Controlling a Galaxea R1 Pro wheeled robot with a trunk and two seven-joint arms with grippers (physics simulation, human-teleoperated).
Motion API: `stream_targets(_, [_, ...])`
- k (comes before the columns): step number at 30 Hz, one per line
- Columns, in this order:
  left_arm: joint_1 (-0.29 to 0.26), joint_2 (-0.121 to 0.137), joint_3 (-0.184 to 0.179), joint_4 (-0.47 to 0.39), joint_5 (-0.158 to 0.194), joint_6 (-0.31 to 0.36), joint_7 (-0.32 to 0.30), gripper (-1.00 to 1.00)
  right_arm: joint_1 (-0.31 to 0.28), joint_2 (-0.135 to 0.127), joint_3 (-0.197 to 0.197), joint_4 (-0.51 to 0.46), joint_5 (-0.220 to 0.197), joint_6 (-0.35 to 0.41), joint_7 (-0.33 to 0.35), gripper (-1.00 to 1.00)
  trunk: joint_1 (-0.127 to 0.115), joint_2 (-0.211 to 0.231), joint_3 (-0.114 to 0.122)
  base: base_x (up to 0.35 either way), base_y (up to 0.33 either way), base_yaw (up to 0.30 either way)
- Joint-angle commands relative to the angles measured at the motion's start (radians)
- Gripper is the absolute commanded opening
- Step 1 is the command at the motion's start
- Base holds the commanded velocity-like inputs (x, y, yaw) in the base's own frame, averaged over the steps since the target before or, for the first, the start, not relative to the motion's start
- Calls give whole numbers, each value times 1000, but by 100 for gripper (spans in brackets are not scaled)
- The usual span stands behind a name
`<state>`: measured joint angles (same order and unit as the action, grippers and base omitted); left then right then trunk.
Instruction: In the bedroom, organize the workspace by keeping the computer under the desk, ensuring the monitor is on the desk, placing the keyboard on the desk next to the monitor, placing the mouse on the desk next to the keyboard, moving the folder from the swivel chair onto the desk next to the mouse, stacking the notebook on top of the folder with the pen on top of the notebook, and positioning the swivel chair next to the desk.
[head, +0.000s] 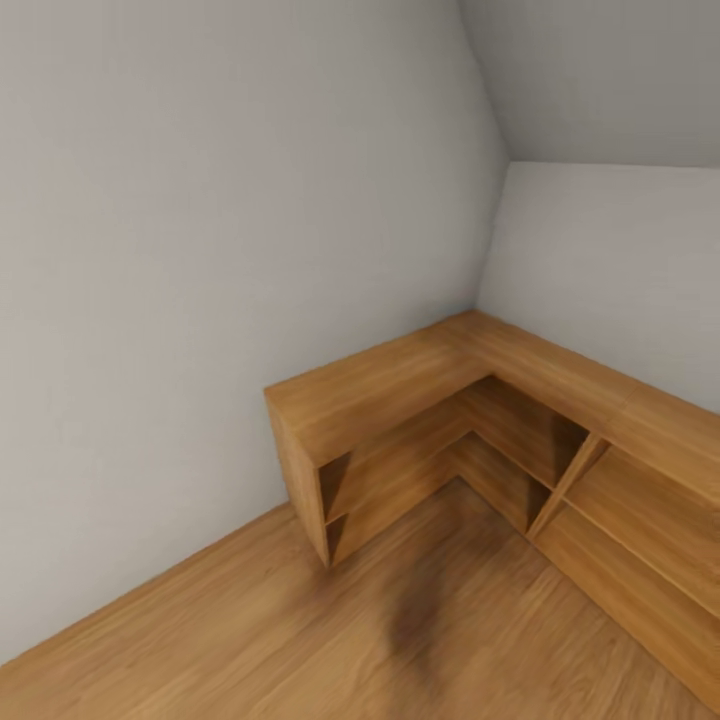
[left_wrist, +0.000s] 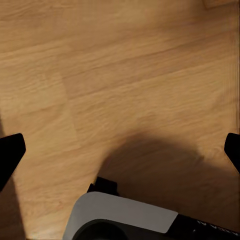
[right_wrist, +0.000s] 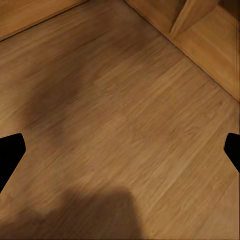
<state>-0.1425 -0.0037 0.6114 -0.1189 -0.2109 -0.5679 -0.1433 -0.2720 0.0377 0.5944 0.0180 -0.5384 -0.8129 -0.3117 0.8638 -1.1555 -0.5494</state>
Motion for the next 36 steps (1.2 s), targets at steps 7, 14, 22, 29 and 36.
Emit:
stream_targets(7, [0,-13,9,-1,-8,-4,-5,100,-1,0,8,2,-3,-2,-6,100,0,-1,4,42,0,-261])
stream_targets(14, [0,-22,10,8,-8,-2,-5,100,-1,-1,8,2,-2,-2,-6,100,0,-1,11,6,0,-221])
stream_targets(22, [0,-23,11,30,-6,-1,-4,100,-1,-1,10,2,-2,-3,-6,100,0,-1,23,1,0,-84])
stream_targets(29, [0,-21,15,33,-2,2,-2,100,-1,-1,10,2,-2,-2,-6,100,12,-22,24,0,0,-11])
stream_targets(36, [0,-21,16,33,-1,4,-2,100,-1,-1,10,2,-2,-2,-6,100,39,-71,14,0,0,-1])
